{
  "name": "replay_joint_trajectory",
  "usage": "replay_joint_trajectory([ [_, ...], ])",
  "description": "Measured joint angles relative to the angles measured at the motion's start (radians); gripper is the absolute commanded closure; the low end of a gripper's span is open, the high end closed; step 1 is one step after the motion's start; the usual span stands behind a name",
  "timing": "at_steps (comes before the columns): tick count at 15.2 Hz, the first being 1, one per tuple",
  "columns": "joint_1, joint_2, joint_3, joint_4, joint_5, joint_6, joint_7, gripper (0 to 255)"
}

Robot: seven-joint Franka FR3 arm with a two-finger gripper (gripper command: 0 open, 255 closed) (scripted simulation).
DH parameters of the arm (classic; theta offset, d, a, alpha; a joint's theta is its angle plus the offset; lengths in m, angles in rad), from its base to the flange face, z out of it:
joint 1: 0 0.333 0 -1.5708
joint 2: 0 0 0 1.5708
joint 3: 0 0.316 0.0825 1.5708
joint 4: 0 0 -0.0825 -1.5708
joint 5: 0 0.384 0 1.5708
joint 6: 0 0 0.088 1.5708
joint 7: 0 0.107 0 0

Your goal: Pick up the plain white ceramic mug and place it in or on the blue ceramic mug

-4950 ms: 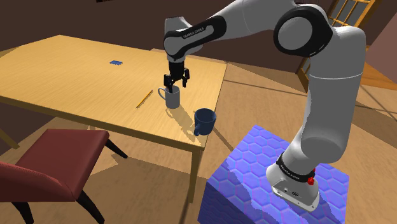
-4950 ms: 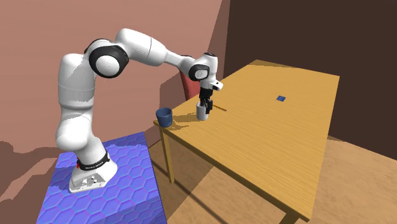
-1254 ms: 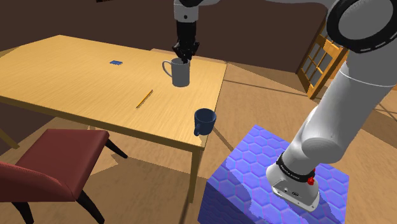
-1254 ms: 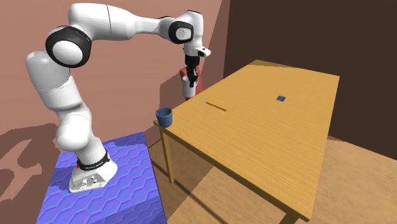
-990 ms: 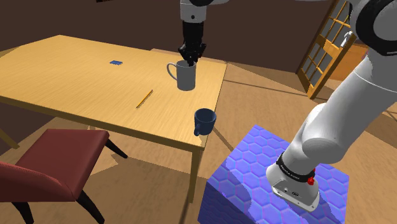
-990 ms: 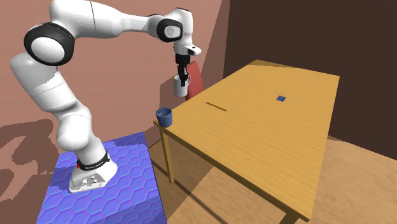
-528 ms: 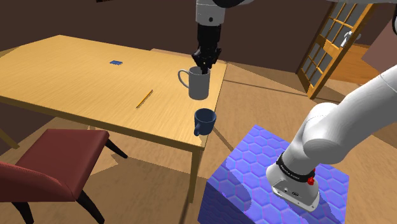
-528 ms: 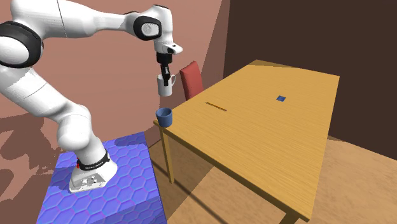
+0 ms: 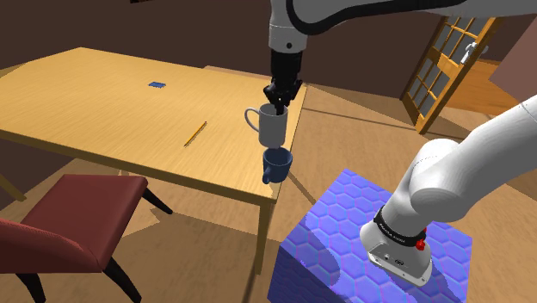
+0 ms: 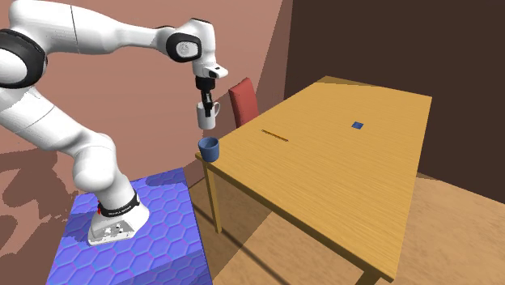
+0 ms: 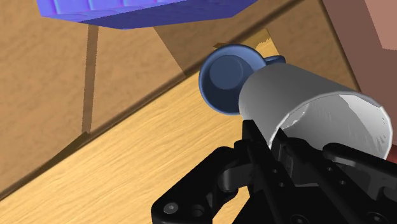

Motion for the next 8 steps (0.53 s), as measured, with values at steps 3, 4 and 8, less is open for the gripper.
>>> replay_joint_trajectory([
  [3,0.0,-0.001,0.0,-0.044,0.001,0.043,-0.003,255],
  [4,0.0,0.0,0.001,-0.055,0.001,0.055,-0.003,255],
  [8,0.001,0.007,0.003,-0.102,0.003,0.109,-0.005,255],
])
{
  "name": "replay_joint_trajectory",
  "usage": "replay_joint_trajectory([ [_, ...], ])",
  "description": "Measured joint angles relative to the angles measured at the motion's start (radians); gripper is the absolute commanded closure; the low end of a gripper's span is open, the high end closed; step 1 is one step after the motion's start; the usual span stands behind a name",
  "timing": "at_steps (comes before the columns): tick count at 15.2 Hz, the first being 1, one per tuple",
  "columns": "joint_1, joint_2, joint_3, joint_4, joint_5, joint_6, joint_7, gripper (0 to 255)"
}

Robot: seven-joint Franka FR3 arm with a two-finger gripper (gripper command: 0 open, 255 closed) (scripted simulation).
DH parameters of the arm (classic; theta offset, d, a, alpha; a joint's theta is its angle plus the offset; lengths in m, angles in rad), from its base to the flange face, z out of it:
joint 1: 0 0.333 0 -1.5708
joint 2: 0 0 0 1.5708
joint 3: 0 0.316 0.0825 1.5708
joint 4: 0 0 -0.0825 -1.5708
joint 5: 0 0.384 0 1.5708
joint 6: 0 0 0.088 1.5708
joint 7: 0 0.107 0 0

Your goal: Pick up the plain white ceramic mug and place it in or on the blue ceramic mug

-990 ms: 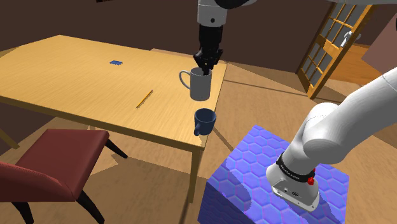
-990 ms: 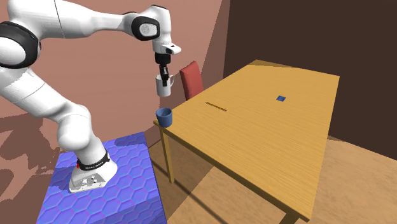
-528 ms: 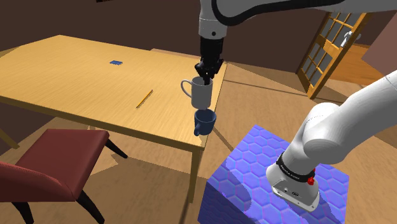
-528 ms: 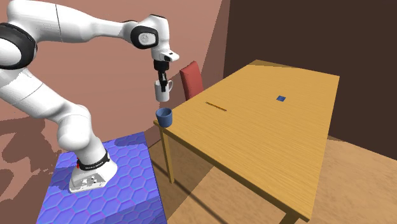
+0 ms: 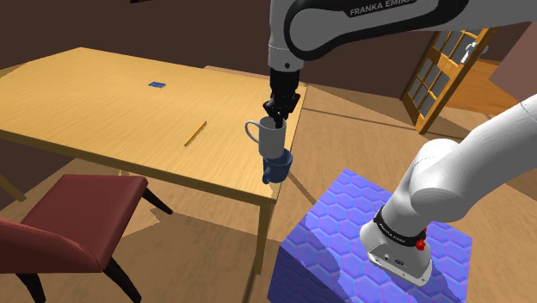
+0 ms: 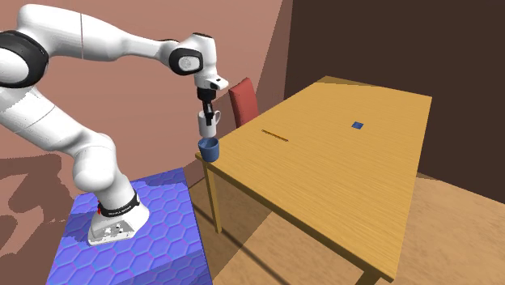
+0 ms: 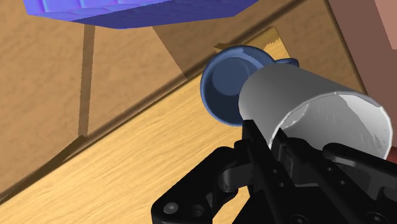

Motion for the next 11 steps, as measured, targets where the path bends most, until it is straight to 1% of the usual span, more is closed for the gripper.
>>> replay_joint_trajectory([
  [5,0.001,0.014,0.003,-0.052,0.002,0.065,-0.001,255],
  [11,0.001,0.016,0.003,-0.054,0.002,0.074,-0.001,255],
])
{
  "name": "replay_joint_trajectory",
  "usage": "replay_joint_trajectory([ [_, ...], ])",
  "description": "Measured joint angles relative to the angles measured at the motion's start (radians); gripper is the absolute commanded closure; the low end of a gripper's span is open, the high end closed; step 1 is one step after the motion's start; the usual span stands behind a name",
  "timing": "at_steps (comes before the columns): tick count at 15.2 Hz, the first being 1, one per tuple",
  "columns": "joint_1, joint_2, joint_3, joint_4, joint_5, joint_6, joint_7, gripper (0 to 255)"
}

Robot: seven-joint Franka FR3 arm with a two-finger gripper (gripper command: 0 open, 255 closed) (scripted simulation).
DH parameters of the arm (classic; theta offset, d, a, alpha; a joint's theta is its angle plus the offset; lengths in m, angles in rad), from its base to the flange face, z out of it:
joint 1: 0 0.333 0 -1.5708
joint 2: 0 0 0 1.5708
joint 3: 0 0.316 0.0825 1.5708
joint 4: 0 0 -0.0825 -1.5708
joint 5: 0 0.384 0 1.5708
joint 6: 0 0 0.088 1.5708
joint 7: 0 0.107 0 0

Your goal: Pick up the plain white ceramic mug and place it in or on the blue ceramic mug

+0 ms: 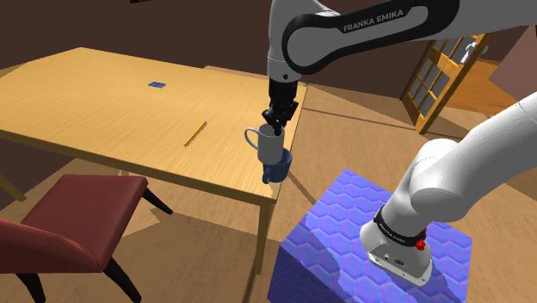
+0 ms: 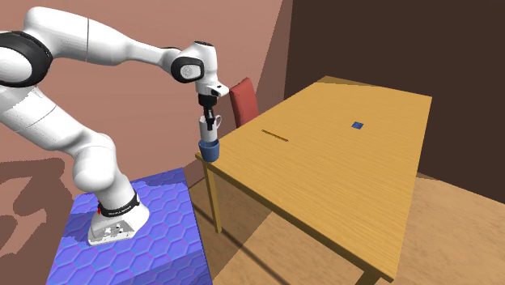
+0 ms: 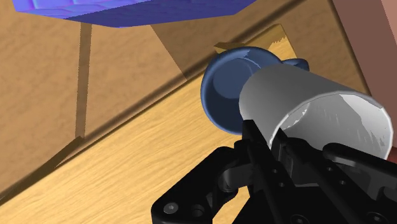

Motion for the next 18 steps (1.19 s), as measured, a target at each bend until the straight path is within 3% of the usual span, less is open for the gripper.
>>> replay_joint_trajectory([
  [1,0.0,0.0,0.0,0.0,0.0,0.0,0.0,0],
  [7,0.0,0.002,0.0,-0.001,0.0,0.0,0.0,0],
  [12,-0.002,-0.014,-0.005,0.097,-0.004,-0.113,0.002,0],
  [18,-0.003,-0.012,-0.007,0.114,-0.005,-0.13,0.001,0],
])
